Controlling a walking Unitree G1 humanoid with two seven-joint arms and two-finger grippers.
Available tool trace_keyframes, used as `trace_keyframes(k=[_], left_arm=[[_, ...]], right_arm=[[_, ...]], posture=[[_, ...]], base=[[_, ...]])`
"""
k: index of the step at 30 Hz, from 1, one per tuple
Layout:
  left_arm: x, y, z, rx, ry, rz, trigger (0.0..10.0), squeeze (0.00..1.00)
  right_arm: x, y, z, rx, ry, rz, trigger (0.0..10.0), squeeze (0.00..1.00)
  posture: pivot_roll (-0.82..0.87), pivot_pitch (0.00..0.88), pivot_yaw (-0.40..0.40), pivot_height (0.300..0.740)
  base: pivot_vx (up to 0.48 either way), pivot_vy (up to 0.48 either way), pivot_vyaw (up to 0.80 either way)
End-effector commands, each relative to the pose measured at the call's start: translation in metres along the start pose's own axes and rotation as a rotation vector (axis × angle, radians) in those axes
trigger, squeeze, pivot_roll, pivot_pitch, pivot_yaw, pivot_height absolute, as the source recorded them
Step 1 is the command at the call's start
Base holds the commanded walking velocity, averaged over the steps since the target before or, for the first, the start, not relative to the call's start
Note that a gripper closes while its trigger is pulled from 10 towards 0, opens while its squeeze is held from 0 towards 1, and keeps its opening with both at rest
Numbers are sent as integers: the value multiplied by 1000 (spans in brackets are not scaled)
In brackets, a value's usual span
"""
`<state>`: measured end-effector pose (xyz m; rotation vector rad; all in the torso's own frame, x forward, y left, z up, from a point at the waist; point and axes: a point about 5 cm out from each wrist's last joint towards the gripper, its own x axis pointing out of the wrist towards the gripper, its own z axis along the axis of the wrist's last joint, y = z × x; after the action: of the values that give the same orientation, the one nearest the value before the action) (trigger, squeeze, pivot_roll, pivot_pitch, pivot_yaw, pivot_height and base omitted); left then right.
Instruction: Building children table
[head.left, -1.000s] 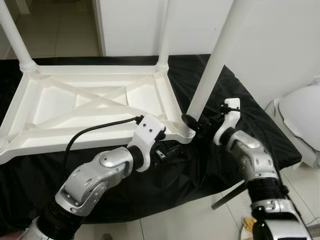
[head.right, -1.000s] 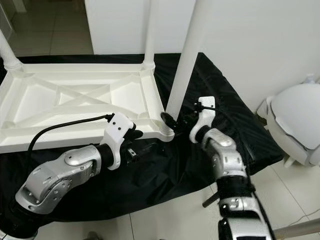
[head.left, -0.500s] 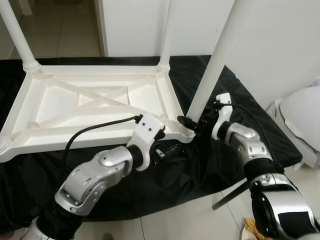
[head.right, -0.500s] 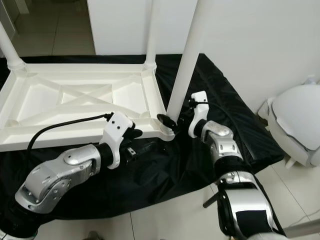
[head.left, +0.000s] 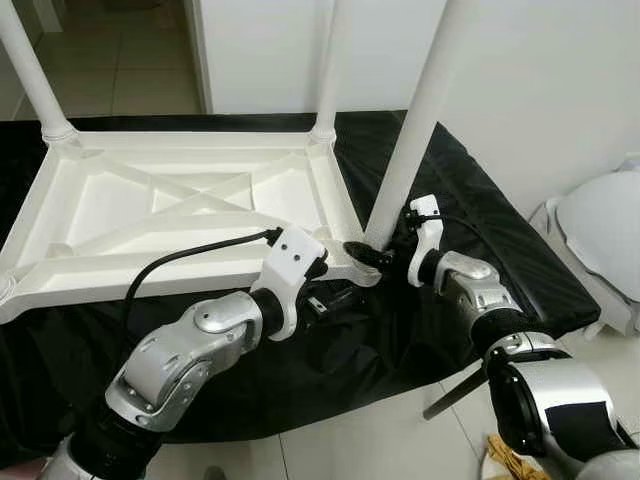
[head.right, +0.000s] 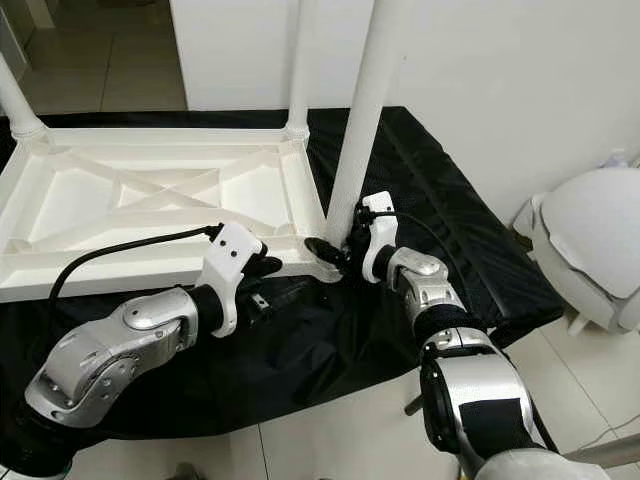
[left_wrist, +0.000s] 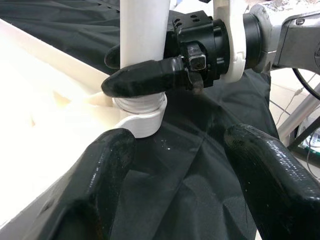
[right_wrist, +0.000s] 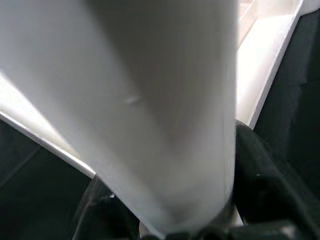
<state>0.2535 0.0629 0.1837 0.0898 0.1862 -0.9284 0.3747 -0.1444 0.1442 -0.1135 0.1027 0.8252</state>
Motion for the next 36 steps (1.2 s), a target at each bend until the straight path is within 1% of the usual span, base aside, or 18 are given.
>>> trace_keyframes(k=[1,4,6,9,11,12,14,17,21,25,26,27,29,30,31,33,34,36], left_arm=[[-1,-7,0,-6,4,-92,10000,0],[-1,-7,-1,-8,5,-95,10000,0],[-1,-8,-1,-8,6,-98,10000,0],[0,-9,-1,-9,7,-108,10000,0],[0,-9,-2,-9,7,-112,10000,0],[1,-10,-2,-8,8,-115,10000,0],[1,-10,-2,-8,9,-116,10000,0],[1,-11,-3,-9,9,-121,10000,0],[1,-13,-3,-11,11,-126,10000,0],[2,-13,-4,-12,12,-128,10000,0],[2,-13,-4,-12,12,-128,10000,0],[2,-14,-4,-11,12,-129,10000,0],[2,-14,-4,-11,12,-129,10000,0],[2,-14,-4,-11,13,-129,10000,0],[2,-14,-4,-11,13,-129,10000,0],[3,-15,-5,-13,13,-135,10000,0],[3,-15,-5,-13,13,-135,10000,0],[4,-16,-5,-14,12,-140,10000,0]], right_arm=[[-4,0,-9,12,65,22,0,0],[-9,-5,-13,31,75,4,0,0],[-11,-9,-13,43,71,-43,0,0],[-14,-15,-14,73,56,-166,0,0],[-13,-16,-13,77,49,-199,0,0],[-10,-13,-13,107,28,-239,0,0],[-9,-12,-13,120,20,-247,0,0],[-4,-9,-13,169,1,-307,0,0],[4,5,-13,186,-22,-374,0,0],[12,22,-12,223,-44,-497,0,0],[12,22,-12,223,-44,-497,0,0],[13,27,-12,233,-43,-531,0,0],[13,27,-12,233,-43,-531,0,0],[15,34,-11,250,-43,-571,0,0],[15,34,-11,250,-43,-571,0,0],[19,45,-7,318,-63,-680,0,0],[19,45,-7,318,-63,-680,0,0],[23,55,0,370,-95,-750,0,0]], posture=[[56,42,-82,740],[51,43,-80,740],[44,43,-79,740],[38,41,-79,740],[35,40,-79,740],[33,40,-80,740],[32,39,-80,740],[33,38,-81,740],[32,38,-85,740],[35,31,-91,740],[35,31,-91,740],[34,31,-91,740],[34,31,-91,740],[34,30,-91,740],[34,30,-91,740],[29,25,-92,740],[29,25,-92,740],[28,23,-93,740]], base=[[0,0,0],[0,0,0],[0,0,0],[0,0,0],[0,0,0],[0,0,0],[0,0,0],[0,0,0],[0,0,0],[0,0,0],[0,0,0],[0,0,0],[0,0,0],[0,0,0],[0,0,0],[0,0,0],[0,0,0],[0,0,0]])
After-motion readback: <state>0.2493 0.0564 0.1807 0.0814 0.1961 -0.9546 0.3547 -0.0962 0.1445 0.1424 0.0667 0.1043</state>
